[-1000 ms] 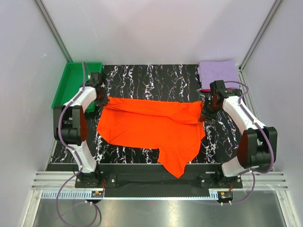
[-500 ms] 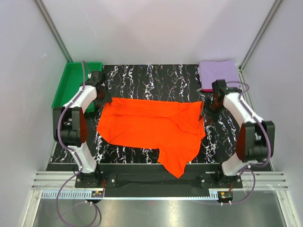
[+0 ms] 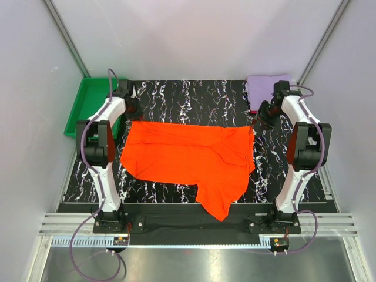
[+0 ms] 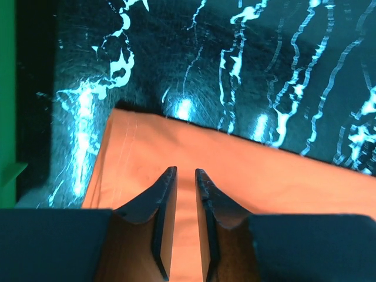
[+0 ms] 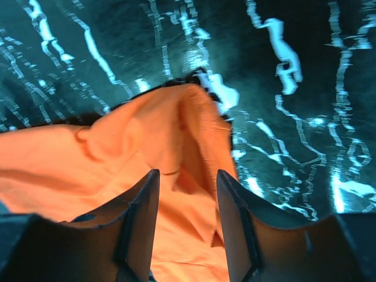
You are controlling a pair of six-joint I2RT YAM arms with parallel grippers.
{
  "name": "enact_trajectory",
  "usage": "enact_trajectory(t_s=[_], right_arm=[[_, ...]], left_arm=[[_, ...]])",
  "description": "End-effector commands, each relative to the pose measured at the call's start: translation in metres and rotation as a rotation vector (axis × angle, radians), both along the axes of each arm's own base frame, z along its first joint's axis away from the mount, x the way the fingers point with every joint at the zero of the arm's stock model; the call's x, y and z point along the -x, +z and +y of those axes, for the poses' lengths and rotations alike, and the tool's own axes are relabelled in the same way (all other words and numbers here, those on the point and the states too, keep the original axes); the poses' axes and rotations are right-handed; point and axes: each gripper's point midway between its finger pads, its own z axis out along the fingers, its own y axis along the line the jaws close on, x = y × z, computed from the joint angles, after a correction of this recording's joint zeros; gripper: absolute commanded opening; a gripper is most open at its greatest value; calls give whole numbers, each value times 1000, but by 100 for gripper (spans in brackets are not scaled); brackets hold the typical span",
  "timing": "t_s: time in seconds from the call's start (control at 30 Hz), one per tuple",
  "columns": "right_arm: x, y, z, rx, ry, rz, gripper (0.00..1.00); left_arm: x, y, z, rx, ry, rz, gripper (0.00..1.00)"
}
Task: Fold and stack the t-shirts
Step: Fold the tshirt
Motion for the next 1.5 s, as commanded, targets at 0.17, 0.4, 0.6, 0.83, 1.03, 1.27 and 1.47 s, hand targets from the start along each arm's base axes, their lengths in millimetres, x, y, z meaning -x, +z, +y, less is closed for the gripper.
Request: enact_trajectory(t_s=[0.17, 0.4, 0.6, 0.83, 1.03, 1.27, 1.47], right_arm=[[-15, 1, 31, -165, 40, -40, 53], [-25, -13, 33, -178, 41, -31, 48], [-30, -18, 21, -130, -18, -23, 23], [-24, -20, -15, -80, -174, -54, 0], [-33, -28, -10, -108, -134, -55, 1], [-35, -17, -9, -113, -114, -70, 1], [-7, -25, -17, -54, -135, 9, 43]], left_arm=[[-6, -16, 1, -8, 28, 74, 22], [-5, -27, 6, -19, 48, 103, 18], [-4, -37, 12, -35, 66, 134, 17], [1, -54, 17, -38, 80, 196, 12], [-3, -47, 17, -42, 70, 174, 11], [-11, -5, 22, -64, 84, 81, 29], [-2, 42, 22, -60, 91, 5, 54]])
